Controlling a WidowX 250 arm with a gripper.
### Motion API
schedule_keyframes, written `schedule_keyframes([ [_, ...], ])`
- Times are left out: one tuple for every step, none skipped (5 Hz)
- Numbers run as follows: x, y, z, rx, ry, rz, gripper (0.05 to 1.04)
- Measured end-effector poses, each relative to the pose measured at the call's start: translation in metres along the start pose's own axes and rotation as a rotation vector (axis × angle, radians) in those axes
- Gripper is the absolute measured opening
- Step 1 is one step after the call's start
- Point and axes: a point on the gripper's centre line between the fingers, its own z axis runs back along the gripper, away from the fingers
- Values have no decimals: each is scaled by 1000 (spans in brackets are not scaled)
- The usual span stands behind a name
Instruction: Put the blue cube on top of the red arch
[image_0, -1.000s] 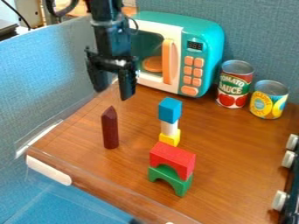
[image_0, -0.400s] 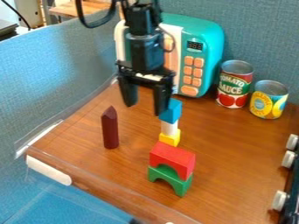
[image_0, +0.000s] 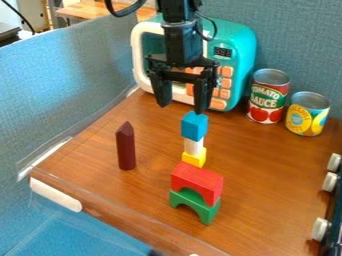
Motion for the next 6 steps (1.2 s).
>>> schedule_keyframes([
  [9, 3, -2, 1, 26, 39, 1001],
  [12, 7, -12, 1, 68, 61, 1001],
  [15, 8, -21, -5, 95, 64, 1001],
  [17, 5, -29, -11, 105, 65, 1001],
  [21, -3, -32, -10, 101, 51, 1001],
  [23, -4, -34, -10, 96, 58, 1001],
])
